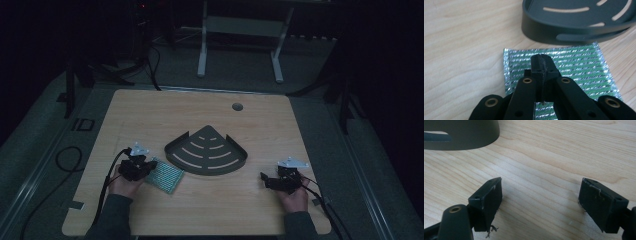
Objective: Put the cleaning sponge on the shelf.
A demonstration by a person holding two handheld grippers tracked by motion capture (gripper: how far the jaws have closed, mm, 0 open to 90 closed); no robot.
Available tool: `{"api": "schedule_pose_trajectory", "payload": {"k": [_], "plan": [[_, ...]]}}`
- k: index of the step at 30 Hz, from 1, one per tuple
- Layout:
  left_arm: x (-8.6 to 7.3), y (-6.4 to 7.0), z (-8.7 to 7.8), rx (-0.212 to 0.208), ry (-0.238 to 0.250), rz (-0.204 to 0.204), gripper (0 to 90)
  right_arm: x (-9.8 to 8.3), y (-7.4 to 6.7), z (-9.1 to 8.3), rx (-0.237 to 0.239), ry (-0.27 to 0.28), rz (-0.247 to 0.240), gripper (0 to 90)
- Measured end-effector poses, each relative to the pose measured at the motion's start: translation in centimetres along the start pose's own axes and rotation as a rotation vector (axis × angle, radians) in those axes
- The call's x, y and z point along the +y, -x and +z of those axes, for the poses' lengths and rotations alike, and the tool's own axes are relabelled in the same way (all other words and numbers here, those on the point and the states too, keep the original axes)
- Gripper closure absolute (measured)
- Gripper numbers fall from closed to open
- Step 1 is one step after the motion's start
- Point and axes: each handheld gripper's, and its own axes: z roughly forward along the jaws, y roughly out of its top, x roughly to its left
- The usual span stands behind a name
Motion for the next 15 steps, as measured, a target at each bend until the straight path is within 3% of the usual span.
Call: {"api": "schedule_pose_trajectory", "payload": {"k": [4,15], "plan": [[-0.5,-0.1,0.1,0.009,-0.039,0.001,90.0,0.0,0.0,0.0,0.0,0.0,-0.001,18.6],[-1.7,-0.6,-1.0,0.021,-0.058,-0.006,90.0,0.0,0.0,0.0,0.0,0.0,-0.003,18.6]]}}
